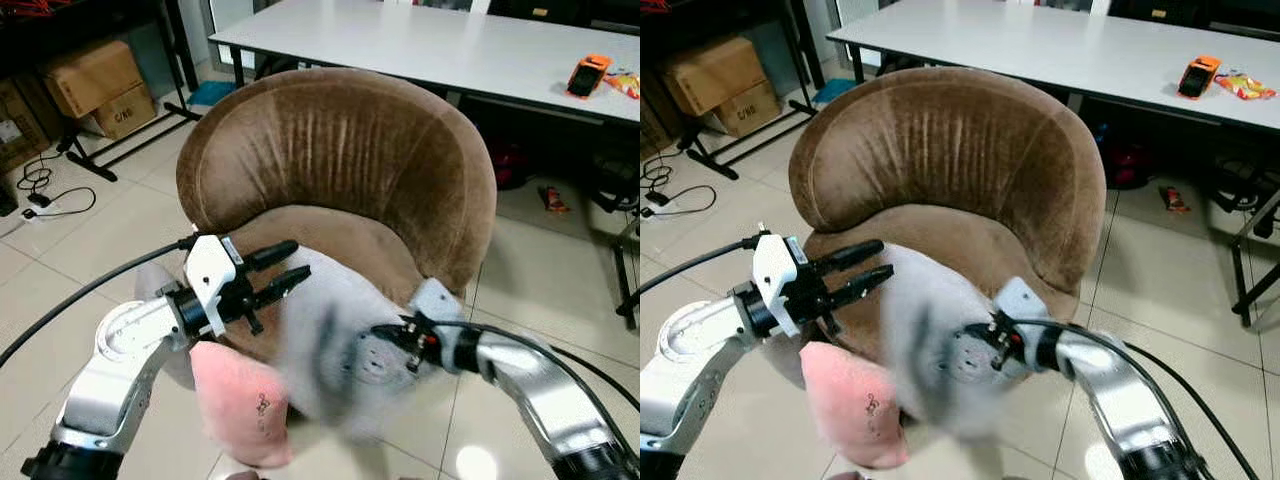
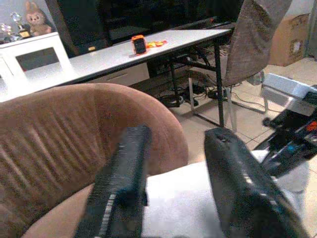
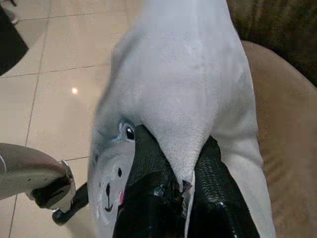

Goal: Move the pillow to the sofa from floor

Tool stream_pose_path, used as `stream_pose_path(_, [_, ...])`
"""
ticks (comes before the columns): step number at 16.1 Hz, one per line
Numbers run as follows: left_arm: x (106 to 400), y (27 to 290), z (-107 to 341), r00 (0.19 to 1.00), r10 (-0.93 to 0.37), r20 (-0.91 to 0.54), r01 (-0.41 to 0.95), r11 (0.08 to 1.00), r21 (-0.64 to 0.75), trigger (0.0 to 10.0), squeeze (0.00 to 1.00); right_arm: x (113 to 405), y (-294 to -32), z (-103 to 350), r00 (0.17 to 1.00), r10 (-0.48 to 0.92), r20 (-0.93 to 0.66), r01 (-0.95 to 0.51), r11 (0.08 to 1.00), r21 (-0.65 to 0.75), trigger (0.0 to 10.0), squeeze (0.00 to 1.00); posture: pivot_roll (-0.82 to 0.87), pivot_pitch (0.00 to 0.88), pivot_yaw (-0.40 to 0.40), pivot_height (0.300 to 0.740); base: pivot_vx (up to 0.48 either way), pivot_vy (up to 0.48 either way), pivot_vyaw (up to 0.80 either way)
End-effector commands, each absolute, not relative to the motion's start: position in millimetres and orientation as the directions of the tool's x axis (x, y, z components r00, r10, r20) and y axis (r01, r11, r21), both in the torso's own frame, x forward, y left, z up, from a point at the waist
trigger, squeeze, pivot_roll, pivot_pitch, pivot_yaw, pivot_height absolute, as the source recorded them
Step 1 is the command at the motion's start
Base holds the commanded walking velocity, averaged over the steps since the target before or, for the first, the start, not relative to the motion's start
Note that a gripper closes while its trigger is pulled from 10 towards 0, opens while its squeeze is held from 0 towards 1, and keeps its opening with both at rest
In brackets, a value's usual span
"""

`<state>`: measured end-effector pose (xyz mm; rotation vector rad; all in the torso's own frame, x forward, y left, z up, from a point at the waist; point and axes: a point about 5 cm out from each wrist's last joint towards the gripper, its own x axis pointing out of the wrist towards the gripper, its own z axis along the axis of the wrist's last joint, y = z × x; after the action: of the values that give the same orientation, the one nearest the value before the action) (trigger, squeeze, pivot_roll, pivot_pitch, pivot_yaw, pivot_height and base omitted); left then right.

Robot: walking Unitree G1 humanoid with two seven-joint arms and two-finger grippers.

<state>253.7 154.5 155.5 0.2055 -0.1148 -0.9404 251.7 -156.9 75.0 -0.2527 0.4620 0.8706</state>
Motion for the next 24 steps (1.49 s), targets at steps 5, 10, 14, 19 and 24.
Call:
stream_pose_path(5, [265.7,187.3,158.4,0.899,-0.426,0.103,0.399,0.893,0.205,10.0,0.0,254.0,-176.7,106.2,0.843,0.458,-0.281,-0.483,0.876,-0.022,0.0,0.0,-0.1,0.0,0.021,0.74,0.0,0.0,0.0])
stream_pose_path(10, [252.6,200.3,112.2,0.997,-0.077,-0.015,0.079,0.983,0.164,10.0,0.0,258.0,-161.8,111.0,0.973,0.184,-0.138,-0.199,0.974,-0.106,10.0,0.0,-0.1,0.0,0.024,0.74,0.0,-0.156,0.0])
stream_pose_path(14, [249.8,194.5,113.8,0.997,-0.08,0.001,0.078,0.972,0.222,10.0,0.0,262.0,-153.9,119.4,0.987,0.155,-0.044,-0.153,0.987,0.044,10.0,0.0,-0.09,0.0,0.015,0.74,0.0,-0.48,0.0])
stream_pose_path(19, [244.0,195.7,114.6,0.999,-0.045,0.023,0.037,0.968,0.249,10.0,0.0,264.1,-150.2,105.9,0.975,0.171,-0.143,-0.164,0.985,0.062,10.0,0.0,-0.09,0.0,-0.005,0.74,0.0,-0.48,0.0])
stream_pose_path(24, [244.0,194.4,115.9,0.999,-0.037,0.038,0.026,0.967,0.255,10.0,0.0,267.1,-149.1,106.9,0.973,0.179,-0.147,-0.174,0.984,0.044,10.0,0.0,-0.09,0.0,-0.01,0.74,0.0,-0.478,0.0])
